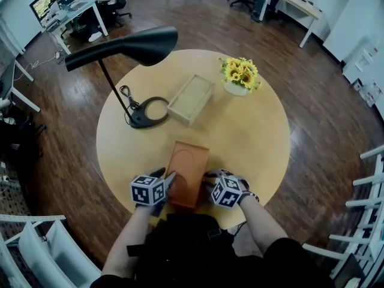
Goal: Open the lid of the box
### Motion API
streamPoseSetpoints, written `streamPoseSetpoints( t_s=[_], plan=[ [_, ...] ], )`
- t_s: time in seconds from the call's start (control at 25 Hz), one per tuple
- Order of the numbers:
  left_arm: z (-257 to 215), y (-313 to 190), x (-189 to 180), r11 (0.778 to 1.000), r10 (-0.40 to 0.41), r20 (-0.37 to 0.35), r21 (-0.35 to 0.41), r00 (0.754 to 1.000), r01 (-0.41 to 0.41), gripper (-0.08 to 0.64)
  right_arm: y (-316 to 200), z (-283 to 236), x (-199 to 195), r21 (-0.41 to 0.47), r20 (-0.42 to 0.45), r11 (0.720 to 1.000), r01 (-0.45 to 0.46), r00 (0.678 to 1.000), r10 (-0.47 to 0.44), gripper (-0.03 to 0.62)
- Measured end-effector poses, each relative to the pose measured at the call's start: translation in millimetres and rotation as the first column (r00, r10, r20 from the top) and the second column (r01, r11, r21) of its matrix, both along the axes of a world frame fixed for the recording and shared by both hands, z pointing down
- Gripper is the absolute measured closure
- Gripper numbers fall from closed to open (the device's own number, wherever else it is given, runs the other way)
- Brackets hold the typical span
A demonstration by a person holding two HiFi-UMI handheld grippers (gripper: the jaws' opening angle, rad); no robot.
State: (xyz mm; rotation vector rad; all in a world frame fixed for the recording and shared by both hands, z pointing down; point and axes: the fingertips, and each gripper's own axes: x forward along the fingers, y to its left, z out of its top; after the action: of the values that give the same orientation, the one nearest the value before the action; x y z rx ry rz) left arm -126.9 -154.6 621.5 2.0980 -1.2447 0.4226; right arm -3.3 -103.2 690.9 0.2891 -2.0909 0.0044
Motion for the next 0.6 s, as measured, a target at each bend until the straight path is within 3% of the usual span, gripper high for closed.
streamPoseSetpoints(
  t_s=[0.12,0.4,0.6],
  plan=[
    [-2,0,0,1.0,-0.016,0.018,0.012,1.0,0.016,0.383,0,-2,0,0.032,-0.013,0.999,0.015,1.0,-0.014,0.512],
    [-2,0,-3,0.999,-0.047,0.047,0.019,0.998,0.047,0.383,2,7,8,0.015,0.024,0.997,-0.07,0.997,0.069,0.515],
    [-1,1,-7,0.995,-0.096,0.04,0.002,0.995,0.096,0.382,9,3,35,0.018,0.015,0.995,-0.103,0.995,0.103,0.515]
  ],
)
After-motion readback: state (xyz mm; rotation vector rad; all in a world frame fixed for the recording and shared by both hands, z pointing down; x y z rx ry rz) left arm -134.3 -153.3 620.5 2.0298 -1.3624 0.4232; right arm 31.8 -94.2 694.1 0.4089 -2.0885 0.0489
